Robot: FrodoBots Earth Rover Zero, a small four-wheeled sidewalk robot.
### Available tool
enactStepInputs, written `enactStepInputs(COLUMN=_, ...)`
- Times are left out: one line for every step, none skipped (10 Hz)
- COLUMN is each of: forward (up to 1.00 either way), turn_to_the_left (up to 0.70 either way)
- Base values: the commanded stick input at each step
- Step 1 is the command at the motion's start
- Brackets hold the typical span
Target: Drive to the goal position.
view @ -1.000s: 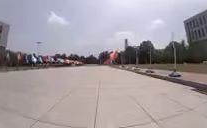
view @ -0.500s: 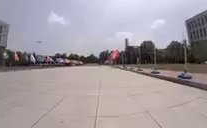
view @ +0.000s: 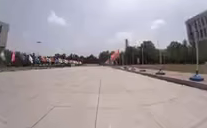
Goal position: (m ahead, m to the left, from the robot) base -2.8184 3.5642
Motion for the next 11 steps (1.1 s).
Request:
enactStepInputs(forward=0.00, turn_to_the_left=0.00)
enactStepInputs(forward=0.00, turn_to_the_left=0.00)
enactStepInputs(forward=0.00, turn_to_the_left=0.00)
enactStepInputs(forward=0.00, turn_to_the_left=0.00)
enactStepInputs(forward=0.00, turn_to_the_left=0.00)
enactStepInputs(forward=0.00, turn_to_the_left=0.00)
enactStepInputs(forward=0.00, turn_to_the_left=0.00)
enactStepInputs(forward=0.00, turn_to_the_left=0.00)
enactStepInputs(forward=0.00, turn_to_the_left=0.00)
enactStepInputs(forward=0.38, turn_to_the_left=0.00)
enactStepInputs(forward=1.00, turn_to_the_left=0.00)
